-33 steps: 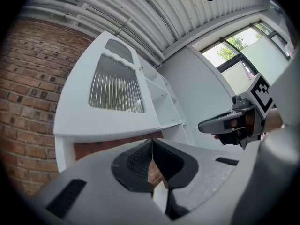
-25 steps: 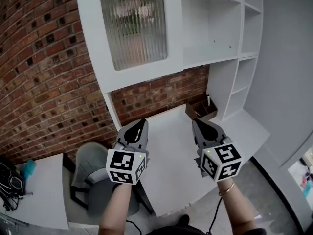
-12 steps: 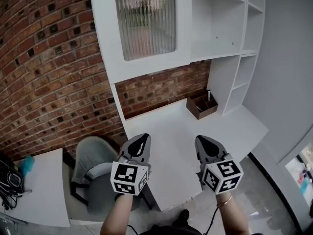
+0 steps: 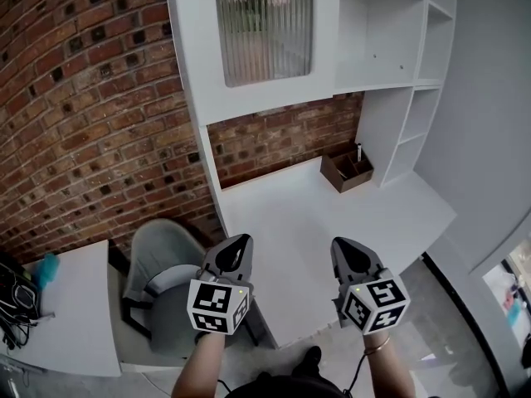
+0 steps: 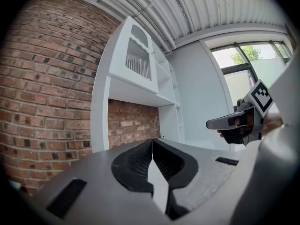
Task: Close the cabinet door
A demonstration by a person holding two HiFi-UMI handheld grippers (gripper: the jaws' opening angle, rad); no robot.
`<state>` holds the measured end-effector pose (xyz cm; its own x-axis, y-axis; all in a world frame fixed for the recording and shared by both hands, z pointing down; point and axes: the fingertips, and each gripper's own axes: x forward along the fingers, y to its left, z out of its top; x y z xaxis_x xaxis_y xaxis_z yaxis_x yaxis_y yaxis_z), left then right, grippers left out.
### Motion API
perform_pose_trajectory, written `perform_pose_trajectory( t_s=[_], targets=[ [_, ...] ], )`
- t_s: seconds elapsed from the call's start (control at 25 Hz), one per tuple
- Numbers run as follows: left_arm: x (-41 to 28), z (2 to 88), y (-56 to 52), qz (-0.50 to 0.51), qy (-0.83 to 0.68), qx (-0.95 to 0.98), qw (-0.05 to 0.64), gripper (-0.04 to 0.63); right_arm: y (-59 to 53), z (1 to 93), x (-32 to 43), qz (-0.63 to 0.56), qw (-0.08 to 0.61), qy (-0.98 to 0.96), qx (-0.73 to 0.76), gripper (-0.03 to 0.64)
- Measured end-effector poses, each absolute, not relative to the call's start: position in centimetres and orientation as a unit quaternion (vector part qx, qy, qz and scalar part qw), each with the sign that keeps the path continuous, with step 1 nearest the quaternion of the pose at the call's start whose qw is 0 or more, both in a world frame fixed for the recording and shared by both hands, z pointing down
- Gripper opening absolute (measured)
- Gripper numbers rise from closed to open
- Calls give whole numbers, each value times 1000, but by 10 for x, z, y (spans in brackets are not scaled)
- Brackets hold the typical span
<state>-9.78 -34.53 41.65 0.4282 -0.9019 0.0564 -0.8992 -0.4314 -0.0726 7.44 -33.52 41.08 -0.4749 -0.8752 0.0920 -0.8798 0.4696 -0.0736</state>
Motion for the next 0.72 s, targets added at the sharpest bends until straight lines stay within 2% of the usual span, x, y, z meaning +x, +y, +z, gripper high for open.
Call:
perform_pose_trajectory(
  t_s=[0.72],
  targets=[
    [-117,434,-317,-51,538,-842,4,14,-312,427,58,60,32,-856,512,0]
  ],
)
